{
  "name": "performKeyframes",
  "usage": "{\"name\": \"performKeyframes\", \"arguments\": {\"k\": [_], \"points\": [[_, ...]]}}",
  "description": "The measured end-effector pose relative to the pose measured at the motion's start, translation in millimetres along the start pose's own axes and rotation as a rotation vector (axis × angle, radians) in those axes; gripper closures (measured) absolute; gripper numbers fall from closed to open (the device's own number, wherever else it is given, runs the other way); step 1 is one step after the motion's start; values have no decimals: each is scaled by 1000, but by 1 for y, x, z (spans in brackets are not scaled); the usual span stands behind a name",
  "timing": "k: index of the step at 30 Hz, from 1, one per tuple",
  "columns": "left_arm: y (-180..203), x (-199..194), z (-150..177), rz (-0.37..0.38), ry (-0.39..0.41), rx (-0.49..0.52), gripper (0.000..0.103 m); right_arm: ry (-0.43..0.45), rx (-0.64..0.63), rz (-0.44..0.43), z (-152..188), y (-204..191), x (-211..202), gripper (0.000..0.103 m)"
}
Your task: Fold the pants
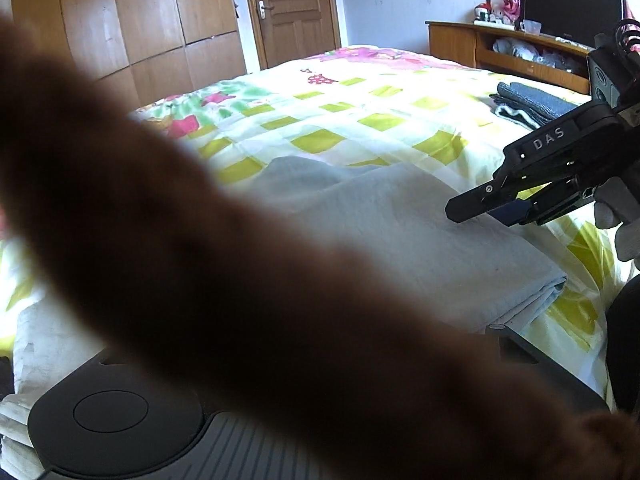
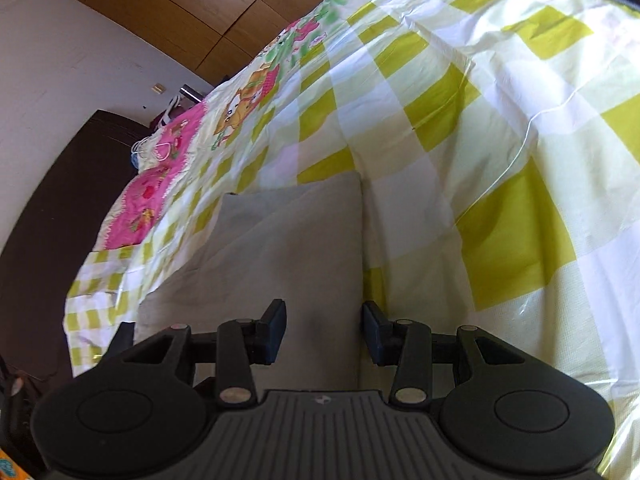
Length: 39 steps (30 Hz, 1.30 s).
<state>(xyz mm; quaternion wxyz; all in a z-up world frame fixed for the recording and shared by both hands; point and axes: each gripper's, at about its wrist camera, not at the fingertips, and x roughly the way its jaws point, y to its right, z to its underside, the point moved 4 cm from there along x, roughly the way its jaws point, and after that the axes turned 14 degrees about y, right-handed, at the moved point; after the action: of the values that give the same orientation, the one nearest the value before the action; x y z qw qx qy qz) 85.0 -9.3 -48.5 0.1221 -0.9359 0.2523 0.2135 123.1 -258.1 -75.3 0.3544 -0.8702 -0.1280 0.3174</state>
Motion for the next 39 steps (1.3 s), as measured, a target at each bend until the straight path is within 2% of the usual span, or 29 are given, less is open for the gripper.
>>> {"name": "performKeyframes", "arguments": {"k": [3, 4, 5, 6, 11, 14, 18, 24, 29, 36, 39], "points": [[1, 5, 0, 3, -22, -58, 35, -33, 10, 0, 3, -1, 9, 48], [2, 7, 1, -1, -30, -76, 35, -40, 6, -1, 5, -3, 12, 52], [3, 9, 2, -11, -39, -85, 35, -36, -6, 2, 5, -6, 15, 69], [4, 11, 2, -23, -50, -91, 35, -39, -15, 1, 6, -9, 16, 76], [7, 14, -5, -72, -84, -119, 35, 38, 68, -60, -1, -8, -5, 81], [11, 15, -11, -89, -79, -126, 34, 90, 61, -61, -10, -5, -29, 81], [19, 16, -15, -111, -87, -143, 32, 176, 39, -5, -26, 8, -61, 82], [46, 17, -19, -67, -92, -112, 31, 259, 69, 101, -47, 37, -97, 82], [65, 19, -22, -34, -88, -79, 31, 226, 11, 181, -50, 40, -107, 82], [51, 12, -28, -99, -28, -56, 31, 240, -56, 151, -63, 3, -124, 82], [38, 10, -22, -136, -24, -26, 31, 246, -103, 172, -68, -15, -124, 82]]}}
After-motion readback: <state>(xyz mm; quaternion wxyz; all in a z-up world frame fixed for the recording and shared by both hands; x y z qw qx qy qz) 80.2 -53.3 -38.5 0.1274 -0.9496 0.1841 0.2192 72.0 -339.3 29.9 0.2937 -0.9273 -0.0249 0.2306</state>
